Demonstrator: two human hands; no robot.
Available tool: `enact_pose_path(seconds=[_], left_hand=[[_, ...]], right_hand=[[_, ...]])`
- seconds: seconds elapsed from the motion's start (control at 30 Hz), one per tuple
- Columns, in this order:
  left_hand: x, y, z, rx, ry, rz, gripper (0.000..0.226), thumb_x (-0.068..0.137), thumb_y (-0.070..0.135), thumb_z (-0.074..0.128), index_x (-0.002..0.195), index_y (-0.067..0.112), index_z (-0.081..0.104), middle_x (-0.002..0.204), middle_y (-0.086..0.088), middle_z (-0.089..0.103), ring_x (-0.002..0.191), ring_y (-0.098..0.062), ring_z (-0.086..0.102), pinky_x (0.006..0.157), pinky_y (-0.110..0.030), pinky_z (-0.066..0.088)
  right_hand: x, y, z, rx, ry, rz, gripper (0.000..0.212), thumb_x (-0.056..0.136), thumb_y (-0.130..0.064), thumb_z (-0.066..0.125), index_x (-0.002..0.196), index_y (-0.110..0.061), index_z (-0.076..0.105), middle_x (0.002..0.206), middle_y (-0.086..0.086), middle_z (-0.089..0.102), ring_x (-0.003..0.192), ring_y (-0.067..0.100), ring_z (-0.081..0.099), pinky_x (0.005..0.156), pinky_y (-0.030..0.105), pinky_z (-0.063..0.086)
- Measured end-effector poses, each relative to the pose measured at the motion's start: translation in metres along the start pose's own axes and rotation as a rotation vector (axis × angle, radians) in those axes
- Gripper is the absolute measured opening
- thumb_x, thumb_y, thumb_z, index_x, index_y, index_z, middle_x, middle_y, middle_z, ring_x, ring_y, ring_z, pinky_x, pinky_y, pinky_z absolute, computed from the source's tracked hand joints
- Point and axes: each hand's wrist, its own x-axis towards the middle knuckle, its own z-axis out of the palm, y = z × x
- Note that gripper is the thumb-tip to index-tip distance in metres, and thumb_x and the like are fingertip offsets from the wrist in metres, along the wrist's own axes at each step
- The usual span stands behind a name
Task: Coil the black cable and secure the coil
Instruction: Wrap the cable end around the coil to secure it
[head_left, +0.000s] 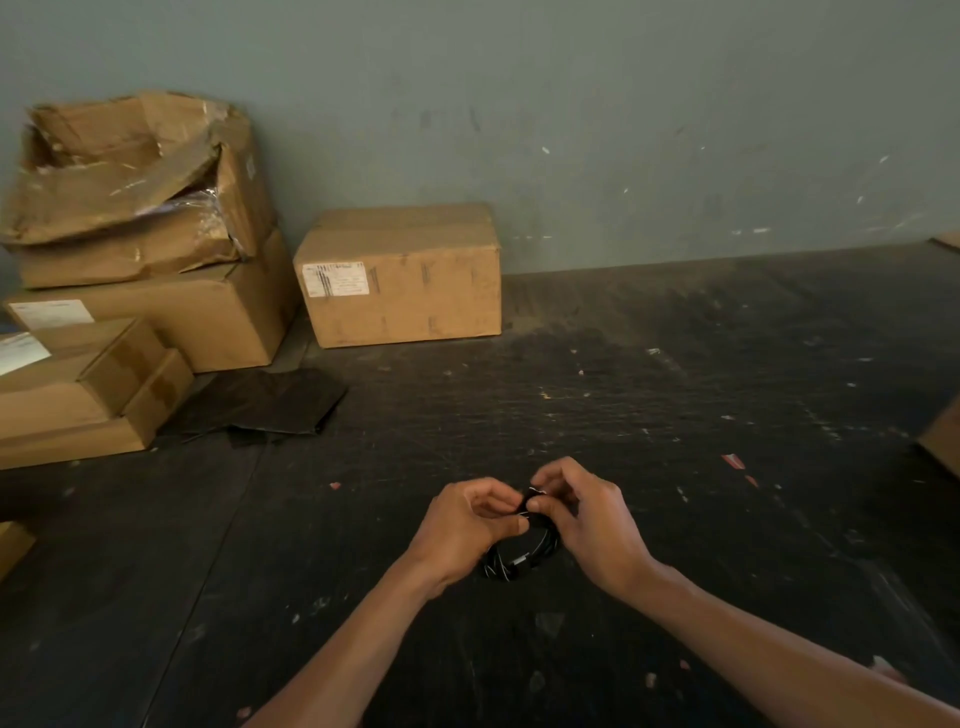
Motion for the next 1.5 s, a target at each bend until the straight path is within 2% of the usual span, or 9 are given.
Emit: enact_pose_path(seconds=[0.07, 0.2, 0.53, 0.8, 0.97, 1.2, 1.3, 1.4, 1.5], left_hand=[[0.001, 0.000, 0.000, 0.003, 0.012, 0.005, 0.022, 0.081, 0.013, 0.079, 0.099, 0.023, 0.071, 0.096, 0.004, 0.075, 0.092, -0.001, 0.069, 0.080, -0.020, 0.053], [0.003, -0.001, -0.001, -0.020, 0.035, 0.000, 0.030, 0.079, 0.015, 0.081, 0.101, 0.022, 0.062, 0.093, 0.004, 0.076, 0.087, -0.001, 0.070, 0.072, -0.015, 0.050], [0.011, -0.003, 0.000, -0.107, 0.062, 0.044, 0.021, 0.088, 0.027, 0.072, 0.107, 0.034, 0.066, 0.106, 0.014, 0.072, 0.103, 0.002, 0.065, 0.081, -0.020, 0.050], [0.019, -0.031, -0.001, -0.321, 0.083, -0.232, 0.038, 0.091, 0.012, 0.067, 0.123, 0.028, 0.056, 0.114, -0.005, 0.071, 0.102, -0.018, 0.071, 0.092, -0.048, 0.056], [0.035, -0.049, 0.001, -0.225, 0.144, -0.294, 0.037, 0.091, 0.011, 0.067, 0.124, 0.024, 0.057, 0.112, -0.003, 0.071, 0.098, -0.017, 0.071, 0.088, -0.043, 0.058], [0.058, -0.080, 0.002, 0.127, 0.088, -0.307, 0.041, 0.097, 0.009, 0.057, 0.137, 0.021, 0.053, 0.123, 0.001, 0.066, 0.086, 0.002, 0.060, 0.063, -0.014, 0.047], [0.067, -0.089, 0.002, 0.282, 0.080, -0.293, 0.043, 0.098, 0.012, 0.056, 0.140, 0.022, 0.051, 0.130, -0.002, 0.064, 0.076, 0.007, 0.057, 0.056, -0.007, 0.044], [0.073, -0.095, 0.002, 0.379, 0.064, -0.300, 0.044, 0.100, 0.016, 0.054, 0.143, 0.021, 0.049, 0.133, -0.004, 0.063, 0.086, -0.002, 0.065, 0.068, -0.009, 0.048], [0.077, -0.097, 0.002, 0.421, 0.052, -0.311, 0.044, 0.100, 0.018, 0.052, 0.144, 0.018, 0.047, 0.129, -0.005, 0.064, 0.077, -0.003, 0.064, 0.065, -0.015, 0.053]], right_hand=[[0.000, -0.001, 0.002, 0.003, 0.016, 0.047, 0.024, 0.090, -0.010, 0.066, 0.109, -0.026, 0.063, 0.092, -0.009, 0.067, 0.091, -0.004, 0.064, 0.076, 0.010, 0.051], [0.003, -0.005, 0.001, 0.025, 0.028, 0.107, 0.016, 0.089, -0.010, 0.067, 0.090, -0.026, 0.068, 0.085, -0.006, 0.069, 0.085, -0.003, 0.064, 0.073, 0.010, 0.050], [0.016, 0.005, -0.007, 0.295, 0.060, 0.355, 0.005, 0.095, -0.015, 0.060, 0.095, -0.019, 0.064, 0.089, 0.004, 0.070, 0.078, 0.012, 0.070, 0.067, 0.027, 0.058], [0.024, 0.033, -0.007, 0.518, 0.203, 0.611, 0.017, 0.098, -0.008, 0.052, 0.109, -0.019, 0.059, 0.100, 0.012, 0.067, 0.085, 0.023, 0.068, 0.064, 0.027, 0.054], [0.027, 0.054, 0.007, 0.361, 0.027, 0.675, 0.030, 0.102, -0.005, 0.041, 0.114, -0.023, 0.062, 0.110, 0.009, 0.064, 0.091, 0.020, 0.070, 0.072, 0.028, 0.060], [0.036, 0.082, 0.027, 0.226, -0.226, 0.836, 0.039, 0.100, -0.003, 0.043, 0.135, -0.018, 0.054, 0.112, 0.006, 0.059, 0.097, 0.019, 0.065, 0.090, 0.037, 0.058], [0.039, 0.085, 0.035, 0.153, -0.305, 0.822, 0.044, 0.100, -0.004, 0.045, 0.142, -0.017, 0.047, 0.103, 0.004, 0.062, 0.090, 0.016, 0.064, 0.082, 0.029, 0.059], [0.040, 0.088, 0.039, 0.053, -0.361, 0.767, 0.046, 0.100, -0.009, 0.046, 0.145, -0.019, 0.043, 0.096, -0.005, 0.058, 0.087, 0.018, 0.065, 0.081, 0.034, 0.058], [0.042, 0.089, 0.039, -0.055, -0.377, 0.703, 0.045, 0.100, -0.013, 0.048, 0.145, -0.020, 0.043, 0.111, -0.001, 0.060, 0.072, 0.006, 0.056, 0.065, 0.022, 0.052]])
